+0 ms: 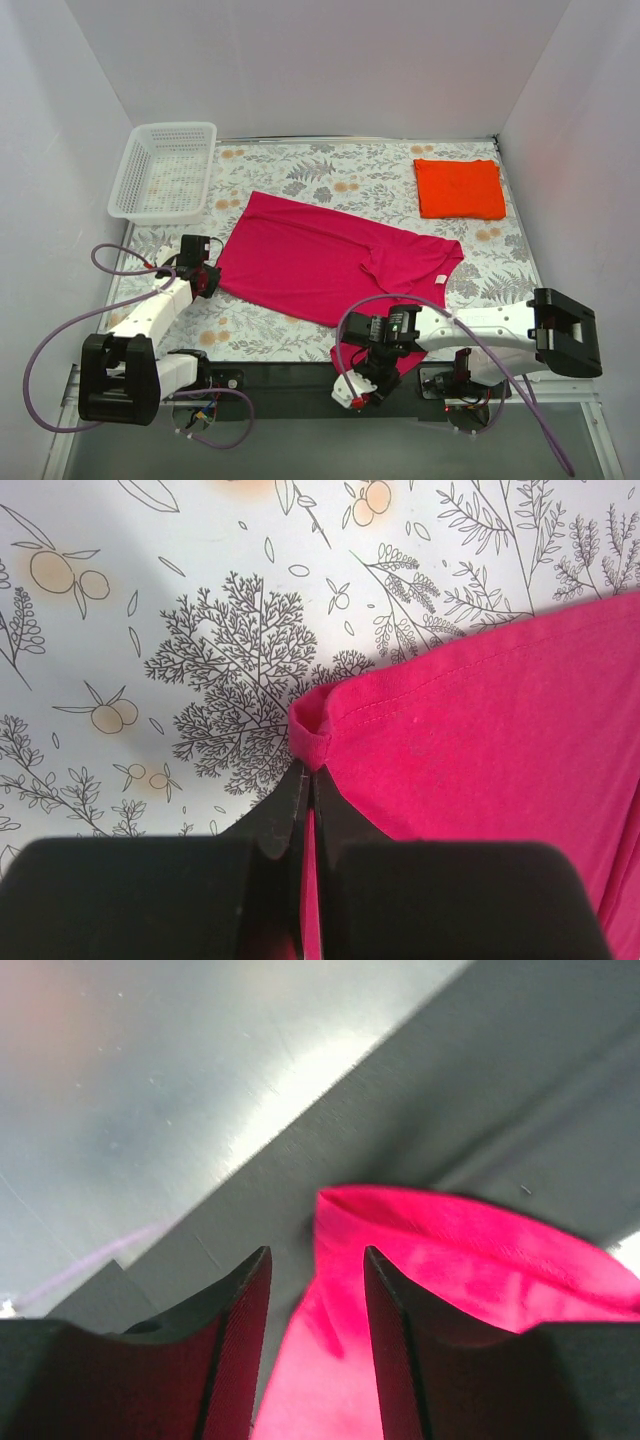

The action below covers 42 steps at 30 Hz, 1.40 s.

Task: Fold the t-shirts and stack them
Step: Fold the tshirt

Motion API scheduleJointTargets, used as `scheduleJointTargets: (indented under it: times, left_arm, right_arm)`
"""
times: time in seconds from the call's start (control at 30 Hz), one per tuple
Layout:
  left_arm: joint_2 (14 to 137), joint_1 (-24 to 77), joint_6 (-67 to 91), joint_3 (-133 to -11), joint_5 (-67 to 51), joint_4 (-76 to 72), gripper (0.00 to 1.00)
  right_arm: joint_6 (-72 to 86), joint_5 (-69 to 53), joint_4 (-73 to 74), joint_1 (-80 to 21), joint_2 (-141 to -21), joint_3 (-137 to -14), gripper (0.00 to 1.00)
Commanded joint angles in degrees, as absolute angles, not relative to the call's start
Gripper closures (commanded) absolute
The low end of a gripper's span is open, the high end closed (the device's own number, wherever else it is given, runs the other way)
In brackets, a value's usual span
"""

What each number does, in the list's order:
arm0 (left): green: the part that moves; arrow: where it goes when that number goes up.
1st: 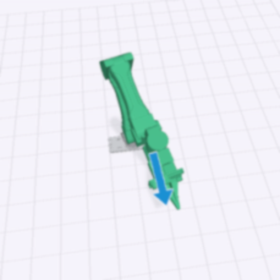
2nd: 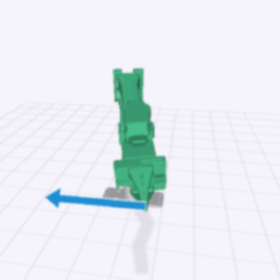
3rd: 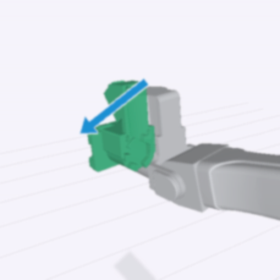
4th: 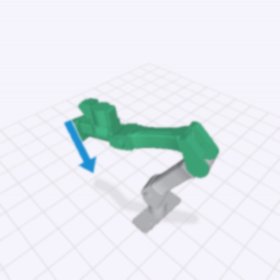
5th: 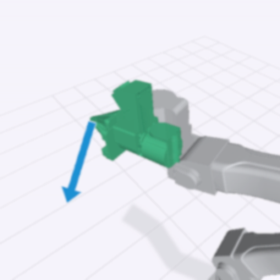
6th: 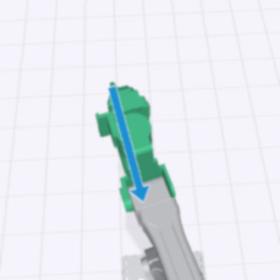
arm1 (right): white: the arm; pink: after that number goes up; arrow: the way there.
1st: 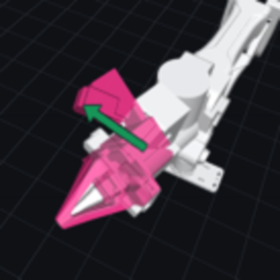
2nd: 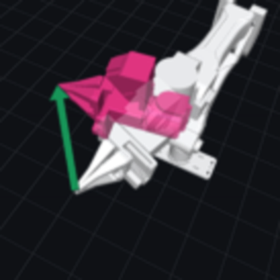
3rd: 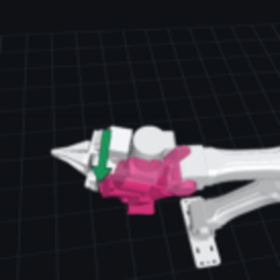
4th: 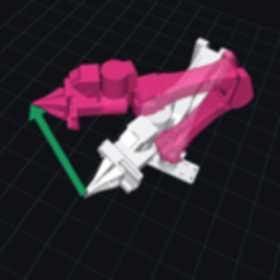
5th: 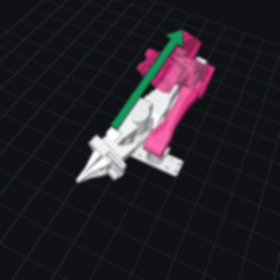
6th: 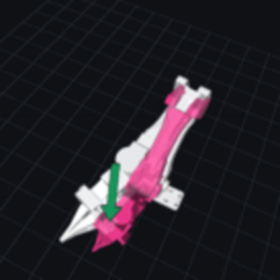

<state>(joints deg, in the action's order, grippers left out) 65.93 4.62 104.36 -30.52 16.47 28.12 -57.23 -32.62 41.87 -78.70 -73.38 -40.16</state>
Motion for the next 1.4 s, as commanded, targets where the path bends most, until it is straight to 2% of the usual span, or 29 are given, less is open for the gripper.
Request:
scheduleJointTargets:
  times: [0.0, 0.23, 0.37, 0.47, 0.6, 0.63, 0.77, 1.0, 1.37]
  left_arm:
    - [63.8, 4.3, 103.9, -29.9, 17.1, 28.0, 1.00]
    - [63.1, 4.3, 103.7, -29.9, 16.9, 28.3, 1.00]
    - [63.1, 4.3, 103.8, -29.8, 16.8, 28.0, 1.00]
    - [62.8, 4.3, 103.7, -29.6, 16.8, 28.0, 1.00]
    - [62.8, 4.3, 103.6, -29.5, 16.4, 27.8, 1.00]
    - [62.8, 4.3, 103.5, -29.6, 16.3, 27.6, 1.00]
    - [62.8, 4.3, 102.8, -30.0, 16.0, 27.6, 1.00]
    - [61.5, 4.3, 102.0, -32.1, 14.9, 27.9, 1.00]
    - [64.1, 4.3, 102.0, -36.8, 12.6, 27.4, 1.00]
  right_arm:
    - [-52.1, -30.0, 38.7, -82.5, -76.0, -41.5, 0.57]
    - [-48.7, -26.2, 34.4, -84.3, -78.8, -41.0, 0.55]
    - [-46.6, -25.5, 32.0, -84.5, -80.2, -40.1, 0.60]
    - [-45.9, -25.0, 30.8, -84.8, -81.0, -39.6, 0.68]
    - [-45.8, -23.6, 31.3, -84.8, -80.2, -39.8, 0.94]
    - [-45.9, -23.2, 32.0, -84.8, -79.7, -40.0, 0.98]
    - [-48.2, -22.4, 37.5, -83.5, -77.2, -42.8, 0.99]
    - [-59.4, -28.8, 53.2, -70.5, -68.2, -48.4, 0.99]
    - [-65.0, -29.9, 56.7, -48.5, -57.9, -48.6, 0.99]
